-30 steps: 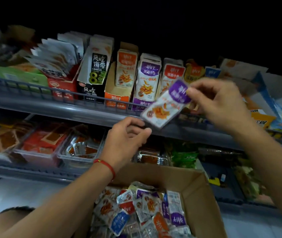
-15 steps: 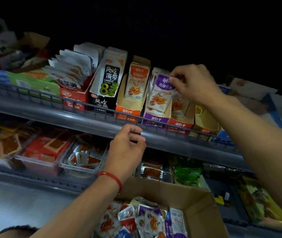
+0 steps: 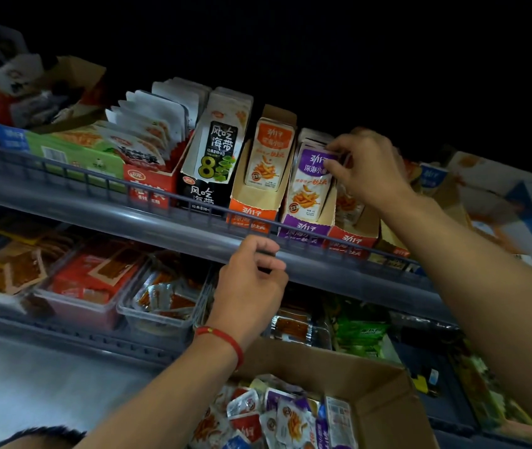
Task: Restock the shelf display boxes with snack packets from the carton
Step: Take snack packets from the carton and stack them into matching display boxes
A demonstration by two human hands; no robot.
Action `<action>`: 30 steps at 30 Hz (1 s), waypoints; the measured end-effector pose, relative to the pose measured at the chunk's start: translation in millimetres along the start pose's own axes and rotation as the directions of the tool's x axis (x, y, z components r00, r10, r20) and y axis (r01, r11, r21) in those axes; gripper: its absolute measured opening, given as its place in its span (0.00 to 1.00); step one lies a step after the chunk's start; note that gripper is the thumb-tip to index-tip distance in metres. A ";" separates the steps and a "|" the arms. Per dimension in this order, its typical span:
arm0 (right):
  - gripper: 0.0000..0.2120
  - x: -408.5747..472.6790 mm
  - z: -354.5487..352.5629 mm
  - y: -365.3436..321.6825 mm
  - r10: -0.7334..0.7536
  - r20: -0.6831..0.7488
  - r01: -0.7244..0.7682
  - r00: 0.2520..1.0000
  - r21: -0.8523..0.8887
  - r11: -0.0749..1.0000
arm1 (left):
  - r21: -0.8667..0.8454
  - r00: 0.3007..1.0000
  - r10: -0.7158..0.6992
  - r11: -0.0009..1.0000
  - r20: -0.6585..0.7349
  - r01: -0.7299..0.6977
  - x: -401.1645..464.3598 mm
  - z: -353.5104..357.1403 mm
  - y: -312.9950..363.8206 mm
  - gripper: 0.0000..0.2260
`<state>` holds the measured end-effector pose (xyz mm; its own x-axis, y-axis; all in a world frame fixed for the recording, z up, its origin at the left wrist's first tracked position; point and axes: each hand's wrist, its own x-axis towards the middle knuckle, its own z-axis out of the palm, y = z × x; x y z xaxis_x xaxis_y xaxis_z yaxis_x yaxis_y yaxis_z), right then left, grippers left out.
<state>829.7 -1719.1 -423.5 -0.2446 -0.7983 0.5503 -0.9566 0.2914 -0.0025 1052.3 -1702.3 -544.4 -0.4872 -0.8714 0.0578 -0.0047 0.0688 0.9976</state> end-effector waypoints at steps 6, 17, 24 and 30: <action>0.17 1.2 3.8 -1.2 0.019 -0.031 -0.020 0.999 -0.041 0.999 | -0.001 1.000 -0.006 1.000 0.001 0.006 -1.2 -0.4 0.8 0.12; 0.19 -0.3 3.8 -1.2 0.065 -0.048 -0.067 0.997 -0.043 0.997 | -0.003 1.000 -0.021 1.000 0.004 0.021 -2.6 0.3 3.0 0.14; 0.21 2.0 10.1 0.0 0.077 -0.032 -0.078 0.997 -0.034 0.996 | 0.002 1.000 -0.021 1.000 -0.001 0.021 -3.4 -0.1 4.0 0.13; 0.23 -3.2 12.5 0.3 0.063 -0.033 -0.063 0.997 -0.015 0.998 | 0.024 1.000 -0.010 1.000 -0.001 0.010 -3.6 -0.1 3.2 0.13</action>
<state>828.2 -1723.0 -435.7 -0.2987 -0.7608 0.5762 -0.9368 0.3490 -0.0248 1054.1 -1699.0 -541.4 -0.4867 -0.8723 0.0480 -0.0303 0.0717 0.9970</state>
